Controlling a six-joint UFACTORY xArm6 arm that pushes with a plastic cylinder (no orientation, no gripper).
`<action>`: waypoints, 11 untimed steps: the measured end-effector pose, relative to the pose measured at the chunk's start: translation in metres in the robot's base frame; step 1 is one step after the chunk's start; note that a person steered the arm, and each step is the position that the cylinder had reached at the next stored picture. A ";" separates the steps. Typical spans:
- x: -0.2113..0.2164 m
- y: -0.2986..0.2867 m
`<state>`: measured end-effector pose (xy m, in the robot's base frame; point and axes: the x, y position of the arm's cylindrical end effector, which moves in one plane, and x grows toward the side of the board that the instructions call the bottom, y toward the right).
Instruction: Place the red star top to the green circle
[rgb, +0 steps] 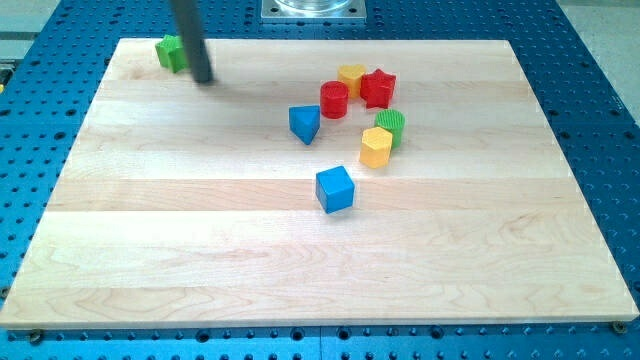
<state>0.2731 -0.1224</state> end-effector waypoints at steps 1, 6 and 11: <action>-0.009 0.103; 0.072 0.128; 0.101 0.265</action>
